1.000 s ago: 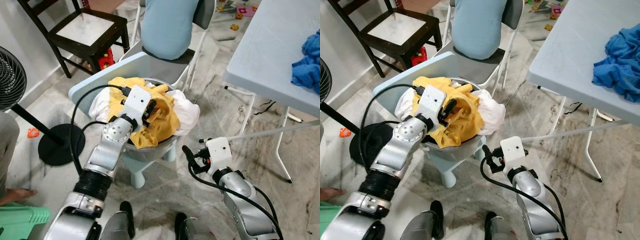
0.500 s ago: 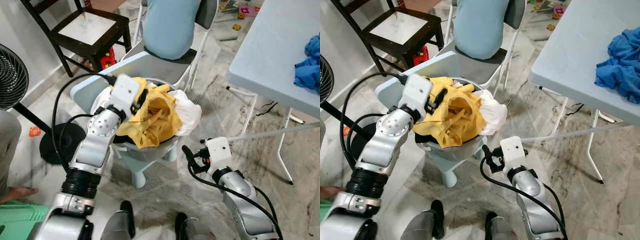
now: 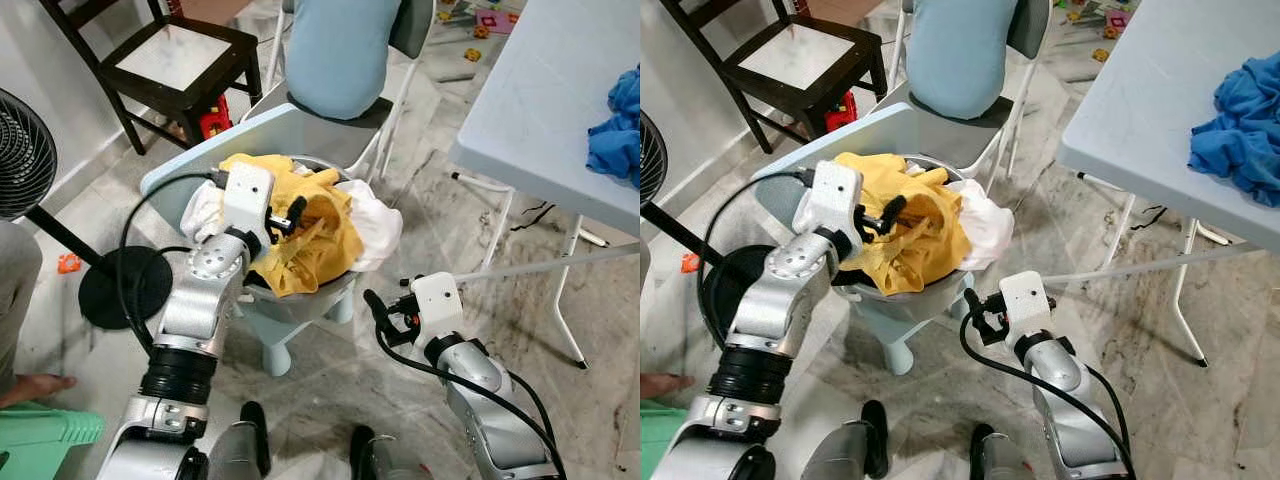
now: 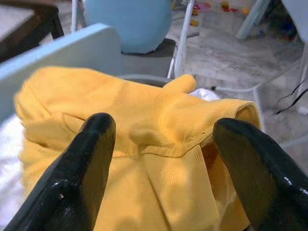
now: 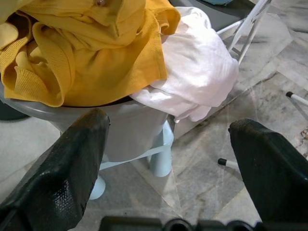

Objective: Hang hanger

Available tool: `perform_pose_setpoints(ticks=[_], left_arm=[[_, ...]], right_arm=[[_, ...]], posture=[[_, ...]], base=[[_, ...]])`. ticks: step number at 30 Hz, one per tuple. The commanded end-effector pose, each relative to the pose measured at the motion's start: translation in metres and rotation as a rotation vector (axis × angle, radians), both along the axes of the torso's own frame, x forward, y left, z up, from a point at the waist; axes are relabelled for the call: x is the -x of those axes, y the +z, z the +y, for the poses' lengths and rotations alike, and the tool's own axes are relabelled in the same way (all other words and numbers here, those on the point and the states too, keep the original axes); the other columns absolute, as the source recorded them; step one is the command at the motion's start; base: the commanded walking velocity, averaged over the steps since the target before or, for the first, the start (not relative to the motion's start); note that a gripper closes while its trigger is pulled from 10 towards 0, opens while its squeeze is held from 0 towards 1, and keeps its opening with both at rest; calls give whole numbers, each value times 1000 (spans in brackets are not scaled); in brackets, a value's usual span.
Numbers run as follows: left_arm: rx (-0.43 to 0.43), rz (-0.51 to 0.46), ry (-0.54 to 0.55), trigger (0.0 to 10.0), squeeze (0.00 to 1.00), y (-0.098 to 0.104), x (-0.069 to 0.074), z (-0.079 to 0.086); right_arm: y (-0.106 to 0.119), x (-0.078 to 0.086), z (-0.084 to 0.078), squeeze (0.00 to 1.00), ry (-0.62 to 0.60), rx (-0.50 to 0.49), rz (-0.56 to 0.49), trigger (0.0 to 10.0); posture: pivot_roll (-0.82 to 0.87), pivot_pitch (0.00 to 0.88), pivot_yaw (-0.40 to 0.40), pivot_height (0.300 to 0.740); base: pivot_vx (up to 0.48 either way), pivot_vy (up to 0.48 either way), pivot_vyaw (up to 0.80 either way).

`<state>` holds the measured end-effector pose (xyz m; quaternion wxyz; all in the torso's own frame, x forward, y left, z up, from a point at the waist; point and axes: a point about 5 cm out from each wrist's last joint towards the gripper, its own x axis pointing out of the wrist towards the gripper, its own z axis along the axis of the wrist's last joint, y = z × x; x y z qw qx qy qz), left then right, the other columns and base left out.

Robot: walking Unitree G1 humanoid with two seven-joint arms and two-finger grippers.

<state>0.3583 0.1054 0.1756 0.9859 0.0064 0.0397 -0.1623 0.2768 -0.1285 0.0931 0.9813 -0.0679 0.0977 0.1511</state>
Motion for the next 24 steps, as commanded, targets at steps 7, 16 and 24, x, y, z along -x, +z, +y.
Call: perform_pose_setpoints(ticks=[7, 16, 24], left_arm=[[47, 66, 2, 10000, 0, -5, -8, -7], [-11, 20, -12, 10000, 0, 7, -5, -15], [44, 110, 17, 10000, 0, -12, -6, -12]], right_arm=[[-7, 4, -1, 0, -3, 9, 28, 10000], [-7, 5, -1, 0, -5, 8, 31, 10000], [-7, 5, -1, 0, 1, 7, 34, 10000]], posture=[[-49, 277, -24, 740], [-49, 281, -21, 740], [-45, 285, -27, 740]], base=[[0, 0, 0], [0, 0, 0], [0, 0, 0]])
